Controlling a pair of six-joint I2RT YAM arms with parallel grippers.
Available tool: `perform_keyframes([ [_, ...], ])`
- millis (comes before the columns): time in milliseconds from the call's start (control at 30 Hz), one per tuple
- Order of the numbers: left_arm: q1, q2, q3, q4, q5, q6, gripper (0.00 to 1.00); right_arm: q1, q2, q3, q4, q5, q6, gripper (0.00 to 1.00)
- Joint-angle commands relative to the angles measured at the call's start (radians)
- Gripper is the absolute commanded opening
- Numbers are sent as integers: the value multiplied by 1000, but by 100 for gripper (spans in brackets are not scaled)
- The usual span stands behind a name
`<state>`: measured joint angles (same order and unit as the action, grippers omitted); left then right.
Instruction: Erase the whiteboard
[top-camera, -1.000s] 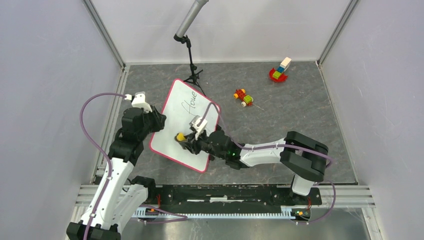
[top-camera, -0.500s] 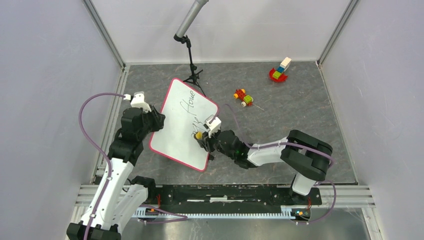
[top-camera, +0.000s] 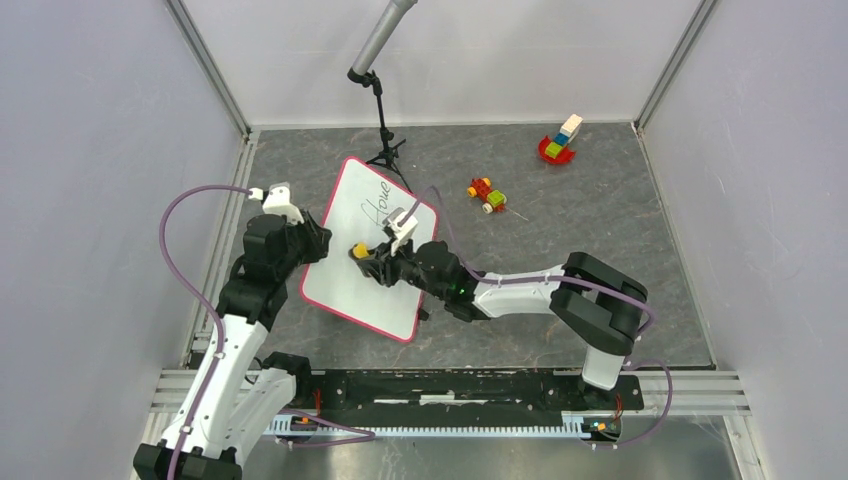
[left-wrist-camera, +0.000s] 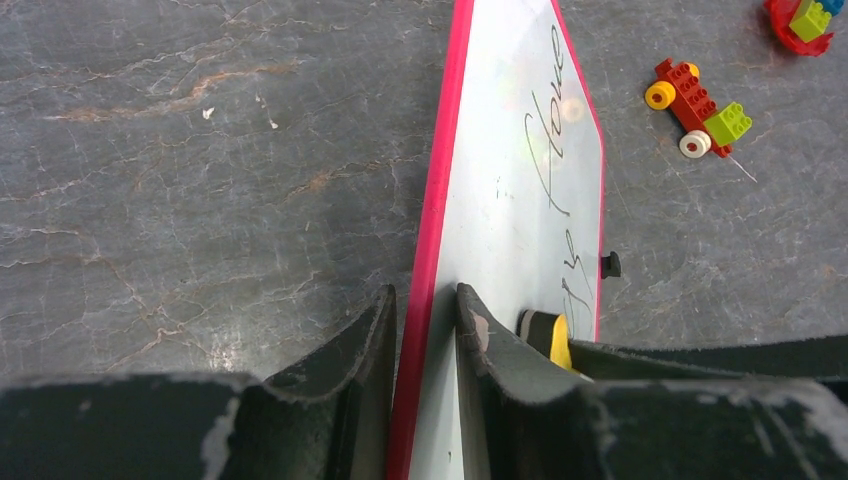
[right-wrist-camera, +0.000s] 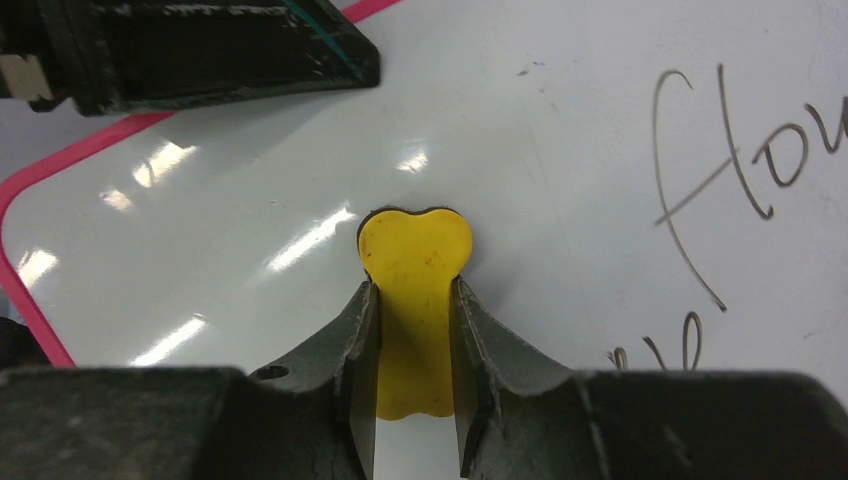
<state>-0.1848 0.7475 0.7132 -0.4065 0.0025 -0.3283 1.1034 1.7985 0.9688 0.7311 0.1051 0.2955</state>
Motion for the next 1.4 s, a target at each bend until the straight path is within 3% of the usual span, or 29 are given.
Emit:
perform_keyframes([
  [0,-22,11,-12,-89,85,-21,2,-62,34,-163,-17,21,53,0],
  [167,-21,2,-13,-85,88,-22,2,-129,10,-328,16,15,101,0],
  [333,-21,4,-15,-82,93,-22,2,-123,2,-319,-12,0,79,0],
  [567,-21,4,-15,-81,97,-21,2,-5,32,-25,-152,2,-17,0],
  [800,-21,10,-16,-80,98,-21,2,-42,136,163,-191,25,-40,0],
  [1133,-21,18,-15,-80,103,-21,2,-171,108,-140,-47,-15,79,0],
  [1367,-22,16,4,-123,120,-19,2,-184,62,-132,-93,-29,71,0],
])
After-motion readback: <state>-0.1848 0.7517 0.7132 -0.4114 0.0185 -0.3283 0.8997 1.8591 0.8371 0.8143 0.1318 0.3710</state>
